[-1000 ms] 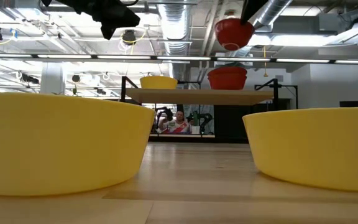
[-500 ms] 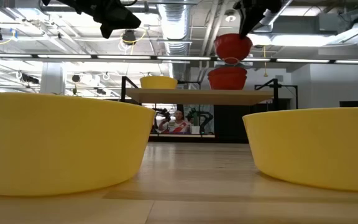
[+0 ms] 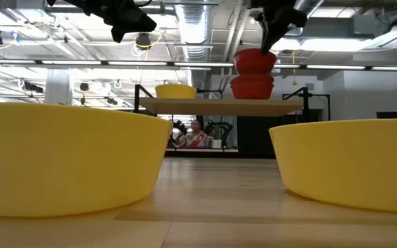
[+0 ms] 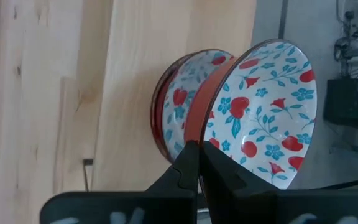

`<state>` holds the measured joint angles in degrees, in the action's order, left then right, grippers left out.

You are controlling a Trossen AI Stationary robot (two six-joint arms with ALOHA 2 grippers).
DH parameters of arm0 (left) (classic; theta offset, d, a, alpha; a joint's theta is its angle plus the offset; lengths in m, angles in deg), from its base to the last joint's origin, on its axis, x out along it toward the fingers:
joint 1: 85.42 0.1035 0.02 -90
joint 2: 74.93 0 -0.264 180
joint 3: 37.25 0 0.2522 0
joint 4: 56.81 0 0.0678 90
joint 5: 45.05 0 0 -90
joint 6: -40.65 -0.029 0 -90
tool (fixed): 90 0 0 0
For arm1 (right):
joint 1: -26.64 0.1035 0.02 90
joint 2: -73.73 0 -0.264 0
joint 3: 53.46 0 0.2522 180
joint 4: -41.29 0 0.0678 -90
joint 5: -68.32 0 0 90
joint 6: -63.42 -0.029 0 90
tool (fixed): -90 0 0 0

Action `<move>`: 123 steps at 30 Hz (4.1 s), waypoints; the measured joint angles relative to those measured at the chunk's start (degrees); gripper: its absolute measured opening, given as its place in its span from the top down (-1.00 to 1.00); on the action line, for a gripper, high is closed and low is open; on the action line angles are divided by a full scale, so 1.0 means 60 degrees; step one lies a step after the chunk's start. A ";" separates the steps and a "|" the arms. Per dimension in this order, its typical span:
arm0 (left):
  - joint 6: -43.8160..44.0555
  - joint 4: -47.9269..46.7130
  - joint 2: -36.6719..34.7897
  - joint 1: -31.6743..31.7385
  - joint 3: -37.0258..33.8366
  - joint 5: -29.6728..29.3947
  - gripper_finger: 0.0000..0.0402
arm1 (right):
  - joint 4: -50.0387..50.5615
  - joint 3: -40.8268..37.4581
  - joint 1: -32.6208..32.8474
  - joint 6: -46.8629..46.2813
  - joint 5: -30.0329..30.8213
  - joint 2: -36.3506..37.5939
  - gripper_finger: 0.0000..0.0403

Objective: Pick & Place Mini bowls
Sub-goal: Stack the white bowl on top of the white bowls on the shelf

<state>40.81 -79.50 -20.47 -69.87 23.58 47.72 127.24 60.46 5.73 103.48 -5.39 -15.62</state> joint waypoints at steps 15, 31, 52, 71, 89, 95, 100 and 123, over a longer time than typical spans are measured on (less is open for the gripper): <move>0.0007 0.0000 0.0000 0.0000 0.0000 0.0000 0.71 | -0.0393 -0.0196 -0.0058 0.0107 0.0066 -0.0488 1.00; -0.0015 -0.0007 0.0004 -0.0004 0.0000 0.0001 0.71 | 0.0128 -0.0079 -0.0102 0.0324 -0.0006 -0.0734 1.00; -0.0022 -0.0007 0.0004 -0.0004 0.0000 0.0004 0.71 | 0.0106 -0.0079 -0.0102 0.0298 0.0023 -0.0796 1.00; -0.0022 -0.0007 0.0004 -0.0004 0.0000 0.0004 0.71 | 0.0124 -0.0079 -0.0229 0.0247 0.0048 -0.0796 1.00; -0.0022 -0.0011 0.0004 -0.0006 0.0000 0.0006 0.71 | 0.0146 -0.0079 -0.0219 0.0304 0.0271 -0.1112 1.00; -0.0022 -0.0014 0.0004 -0.0004 0.0000 0.0007 0.71 | 0.0076 -0.0079 -0.0226 0.0309 0.0285 -0.1090 1.00; -0.0022 -0.0015 0.0004 -0.0004 0.0000 0.0007 0.71 | 0.0069 -0.0079 -0.0222 0.0316 0.0278 -0.1087 0.98; -0.0022 -0.0015 0.0004 -0.0004 0.0000 0.0007 0.71 | -0.0061 -0.0079 -0.0205 -0.0519 -0.0199 -0.1077 0.89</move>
<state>40.68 -79.59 -20.45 -69.89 23.58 47.76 126.87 59.98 4.50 100.37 -6.58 -22.08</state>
